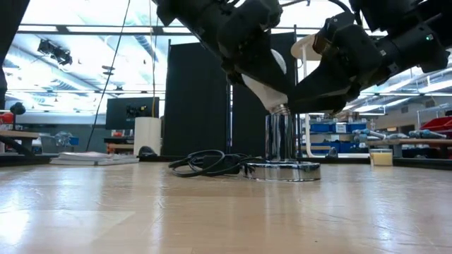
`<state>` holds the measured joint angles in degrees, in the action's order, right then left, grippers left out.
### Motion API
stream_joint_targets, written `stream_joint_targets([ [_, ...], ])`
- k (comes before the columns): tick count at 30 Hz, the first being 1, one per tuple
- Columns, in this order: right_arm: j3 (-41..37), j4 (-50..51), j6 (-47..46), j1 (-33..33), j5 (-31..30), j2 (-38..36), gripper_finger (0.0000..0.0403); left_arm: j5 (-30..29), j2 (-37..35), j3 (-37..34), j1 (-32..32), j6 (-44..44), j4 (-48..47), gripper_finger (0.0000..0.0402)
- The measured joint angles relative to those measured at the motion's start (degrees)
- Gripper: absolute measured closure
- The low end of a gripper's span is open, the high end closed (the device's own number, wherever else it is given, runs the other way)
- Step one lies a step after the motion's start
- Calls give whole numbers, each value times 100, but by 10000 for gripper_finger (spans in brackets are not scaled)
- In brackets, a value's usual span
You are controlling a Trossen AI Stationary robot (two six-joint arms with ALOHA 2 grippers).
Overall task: Screw lightbulb
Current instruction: Insert the lightbulb into the silver lamp
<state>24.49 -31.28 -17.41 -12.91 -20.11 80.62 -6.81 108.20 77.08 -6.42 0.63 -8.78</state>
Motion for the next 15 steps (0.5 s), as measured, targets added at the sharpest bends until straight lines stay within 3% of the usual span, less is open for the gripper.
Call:
stream_joint_targets([
  [15, 9, -174, 219, 84, 166, 344, 104, 306, 14, 0, 46, 662, -50, 142],
])
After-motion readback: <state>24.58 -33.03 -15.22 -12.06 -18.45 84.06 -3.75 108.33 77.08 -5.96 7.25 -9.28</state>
